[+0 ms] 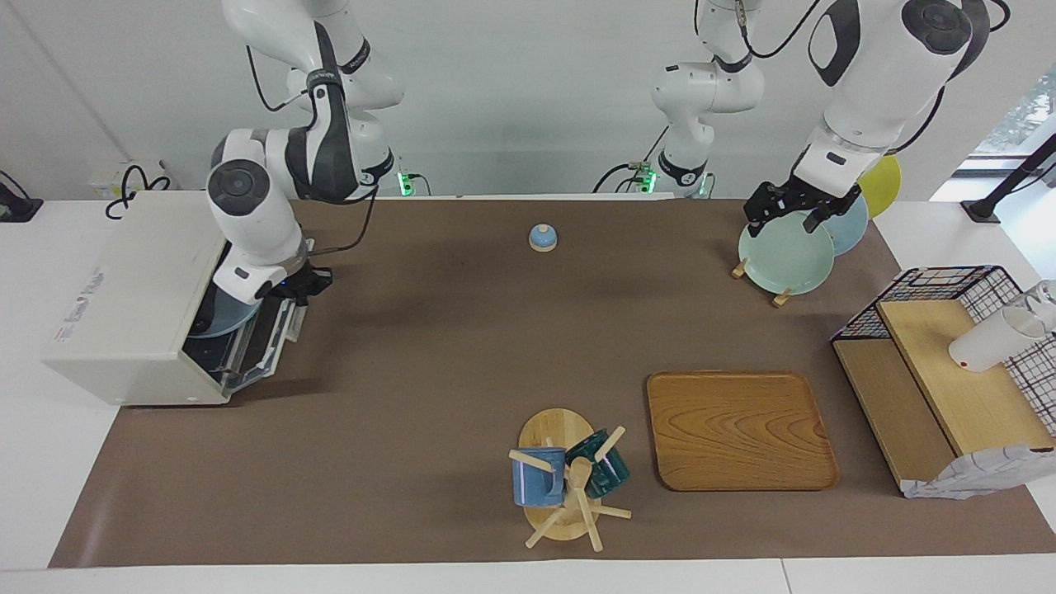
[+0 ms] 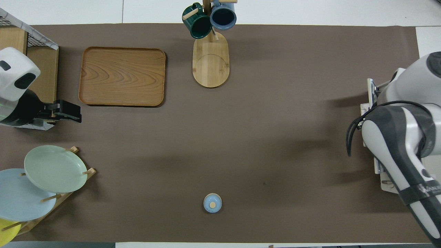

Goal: Put eggplant into oven

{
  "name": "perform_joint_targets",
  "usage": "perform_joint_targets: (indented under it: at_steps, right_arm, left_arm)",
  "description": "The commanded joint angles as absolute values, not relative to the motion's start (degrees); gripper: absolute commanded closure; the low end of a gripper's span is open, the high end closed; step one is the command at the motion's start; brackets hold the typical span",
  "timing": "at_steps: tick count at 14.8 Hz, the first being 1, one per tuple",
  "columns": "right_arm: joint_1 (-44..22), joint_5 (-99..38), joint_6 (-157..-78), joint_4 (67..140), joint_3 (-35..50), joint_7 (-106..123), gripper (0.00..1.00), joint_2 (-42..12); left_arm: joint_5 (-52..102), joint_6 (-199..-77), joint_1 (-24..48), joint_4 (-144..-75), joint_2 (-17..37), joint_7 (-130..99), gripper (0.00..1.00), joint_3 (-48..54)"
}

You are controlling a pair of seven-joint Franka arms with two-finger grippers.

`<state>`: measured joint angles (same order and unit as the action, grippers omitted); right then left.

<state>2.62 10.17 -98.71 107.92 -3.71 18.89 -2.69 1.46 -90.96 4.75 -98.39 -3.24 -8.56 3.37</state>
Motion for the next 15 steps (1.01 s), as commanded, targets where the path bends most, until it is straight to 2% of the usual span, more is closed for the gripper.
perform_joint_targets:
  at_steps: [1,3,5,6,7,9,10,11,12,15]
  right_arm:
    - [2.73,10.29,-92.06,104.71,-3.08,19.6,1.0,0.25]
    - [2.46,9.93,-85.81,97.16,-2.81,19.07,1.0,0.7]
    - [2.55,7.49,-82.89,91.08,-2.81,18.9,1.0,0.44]
    - [2.46,6.43,-82.79,90.01,-2.81,18.2,1.0,0.35]
    - [2.37,5.2,-83.49,90.0,-2.73,17.06,0.94,0.35]
    - [2.2,4.57,-84.2,91.75,-2.64,14.25,0.9,0.96]
    - [2.02,4.57,-84.29,92.19,-2.64,14.06,0.76,1.23]
    - [1.93,4.57,-84.29,92.46,-2.64,14.06,0.12,1.32]
    - [1.93,4.48,-84.46,92.46,-2.55,13.98,0.0,1.32]
    - [1.93,4.39,-83.15,92.37,-2.55,13.36,0.0,1.32]
  left_arm:
    - [1.23,-90.62,3.69,-99.14,-4.48,-8.26,0.0,3.87]
    - [1.23,-90.62,3.69,-99.14,-4.48,-8.26,0.0,3.78]
    - [1.23,-90.62,3.69,-99.14,-4.48,-8.26,0.0,3.78]
    - [1.23,-90.62,3.78,-99.14,-4.48,-8.26,0.0,3.78]
    - [1.23,-90.62,3.78,-99.14,-4.48,-8.26,0.0,3.78]
    - [1.23,-90.62,3.78,-99.14,-4.48,-8.26,0.0,3.78]
    - [1.23,-90.53,3.78,-99.23,-4.48,-8.26,0.0,3.78]
    - [1.23,-90.61,3.78,-99.14,-4.48,-8.26,0.0,3.78]
    - [1.23,-90.62,3.78,-99.14,-4.48,-8.26,0.0,3.78]
    - [1.23,-90.62,3.69,-99.14,-4.48,-8.26,0.0,3.78]
